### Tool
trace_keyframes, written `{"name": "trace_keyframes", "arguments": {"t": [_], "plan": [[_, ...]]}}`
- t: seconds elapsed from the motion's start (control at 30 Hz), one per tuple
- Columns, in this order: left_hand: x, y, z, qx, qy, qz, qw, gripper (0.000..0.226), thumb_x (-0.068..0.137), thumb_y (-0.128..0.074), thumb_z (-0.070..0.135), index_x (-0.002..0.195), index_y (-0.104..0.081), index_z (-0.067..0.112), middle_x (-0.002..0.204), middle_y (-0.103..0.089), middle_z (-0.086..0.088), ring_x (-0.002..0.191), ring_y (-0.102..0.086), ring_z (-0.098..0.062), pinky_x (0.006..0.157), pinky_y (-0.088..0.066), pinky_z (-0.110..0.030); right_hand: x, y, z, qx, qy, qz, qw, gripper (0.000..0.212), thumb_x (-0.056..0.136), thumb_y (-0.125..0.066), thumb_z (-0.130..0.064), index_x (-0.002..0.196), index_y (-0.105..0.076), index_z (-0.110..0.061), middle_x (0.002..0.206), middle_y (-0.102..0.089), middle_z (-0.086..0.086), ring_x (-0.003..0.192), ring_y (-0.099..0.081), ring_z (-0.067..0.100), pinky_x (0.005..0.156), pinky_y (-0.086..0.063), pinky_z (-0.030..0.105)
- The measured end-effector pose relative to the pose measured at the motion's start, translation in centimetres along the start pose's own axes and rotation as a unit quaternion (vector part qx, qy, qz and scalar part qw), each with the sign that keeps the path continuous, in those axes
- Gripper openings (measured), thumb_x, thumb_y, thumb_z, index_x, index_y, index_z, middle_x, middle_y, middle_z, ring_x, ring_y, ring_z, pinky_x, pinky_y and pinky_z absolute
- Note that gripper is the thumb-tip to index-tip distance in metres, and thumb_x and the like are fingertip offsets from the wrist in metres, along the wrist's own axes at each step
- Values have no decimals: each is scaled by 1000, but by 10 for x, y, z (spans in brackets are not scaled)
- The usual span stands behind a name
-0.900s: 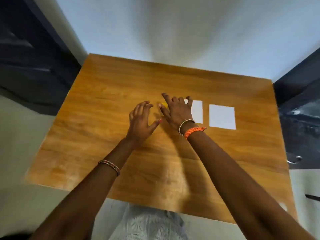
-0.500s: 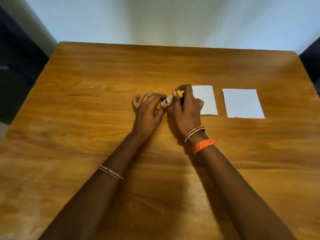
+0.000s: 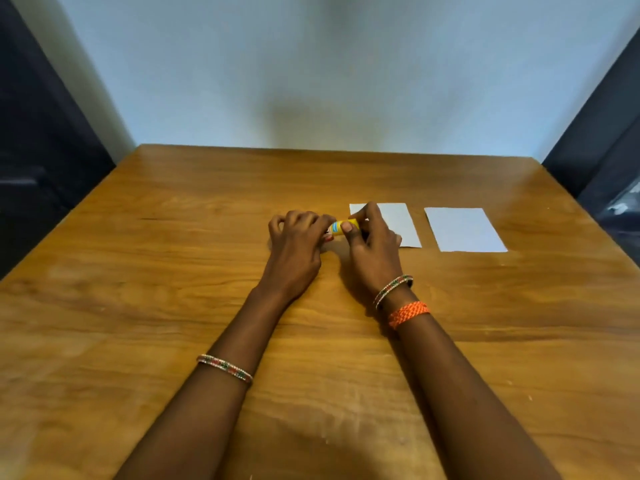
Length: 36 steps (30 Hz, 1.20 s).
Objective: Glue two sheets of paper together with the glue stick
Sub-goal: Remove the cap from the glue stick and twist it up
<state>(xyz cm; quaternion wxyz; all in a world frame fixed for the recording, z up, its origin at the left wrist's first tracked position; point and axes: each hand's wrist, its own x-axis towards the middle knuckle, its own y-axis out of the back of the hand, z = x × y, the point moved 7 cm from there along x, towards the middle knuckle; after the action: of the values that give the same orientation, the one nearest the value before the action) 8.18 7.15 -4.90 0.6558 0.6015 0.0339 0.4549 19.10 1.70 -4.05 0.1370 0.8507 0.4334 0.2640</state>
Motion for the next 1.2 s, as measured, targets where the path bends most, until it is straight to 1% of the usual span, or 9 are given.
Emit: {"name": "trace_keyframes", "arguments": {"t": [0.13,0.3,0.43,0.57,0.7,0.83,0.97,1.07,1.2], "plan": [[-13,15,17,-43,-7,18,999,27,86,-39,18,109,-50,25,104,-59,4,103,-51,-19,90,-20,-37,-20,14,-13,16,19,13,1000,12,88,-54,-19,84,-44,-23,82,-63,-3,87,-57,21,78,-24,35],[-55,26,28,-88,-5,21,996,22,89,-37,20,107,-48,27,100,-58,8,94,-51,-13,82,-24,-35,-56,15,-20,23,40,-7,999,18,87,-55,-17,81,-44,-30,86,-63,-4,91,-57,18,82,-27,36],[-73,33,34,-47,-10,-3,999,18,92,-37,23,103,-51,21,96,-58,0,89,-50,-23,75,-34,-39,-75,9,-6,74,-18,-26,997,14,86,-54,-27,77,-48,-36,73,-62,-9,74,-60,14,87,-44,55],[-80,35,34,-35,10,-15,999,15,94,-40,21,102,-52,19,96,-60,-4,89,-49,-25,75,-36,-40,-77,7,-1,107,-59,-64,990,16,89,-54,-26,74,-50,-29,65,-59,-5,63,-54,10,79,-45,46],[-77,29,31,-46,30,-73,996,16,92,-36,18,100,-49,21,92,-59,-3,90,-48,-22,82,-31,-40,-74,3,1,74,-50,-80,993,10,79,-52,-39,69,-51,-38,68,-56,-6,68,-50,16,83,-42,51],[-76,22,26,-79,46,-110,990,16,93,-34,17,96,-50,20,87,-56,-4,86,-47,-20,84,-28,-39,-68,3,2,67,-23,-95,993,15,83,-56,-28,71,-51,-35,70,-56,-5,68,-49,15,77,-40,44],[-64,15,13,-202,99,-99,969,30,97,-35,21,71,-50,23,69,-56,0,68,-48,-21,68,-30,-35,-53,-2,2,84,-9,-122,989,17,88,-57,-20,76,-50,-30,75,-57,-1,71,-50,16,68,-41,36],[-51,8,1,-220,148,-90,960,36,96,-38,23,63,-51,19,63,-56,2,65,-50,-24,62,-33,-37,-39,-8,10,98,-20,-118,988,15,89,-56,-22,76,-51,-28,73,-56,-3,68,-49,13,64,-38,31],[-36,0,-3,-227,147,-77,960,22,93,-42,40,92,-57,24,89,-64,1,82,-57,-19,70,-44,-36,-24,-11,19,78,-48,-89,992,11,90,-53,-30,84,-52,-21,81,-59,0,73,-52,15,64,-40,30]]}}
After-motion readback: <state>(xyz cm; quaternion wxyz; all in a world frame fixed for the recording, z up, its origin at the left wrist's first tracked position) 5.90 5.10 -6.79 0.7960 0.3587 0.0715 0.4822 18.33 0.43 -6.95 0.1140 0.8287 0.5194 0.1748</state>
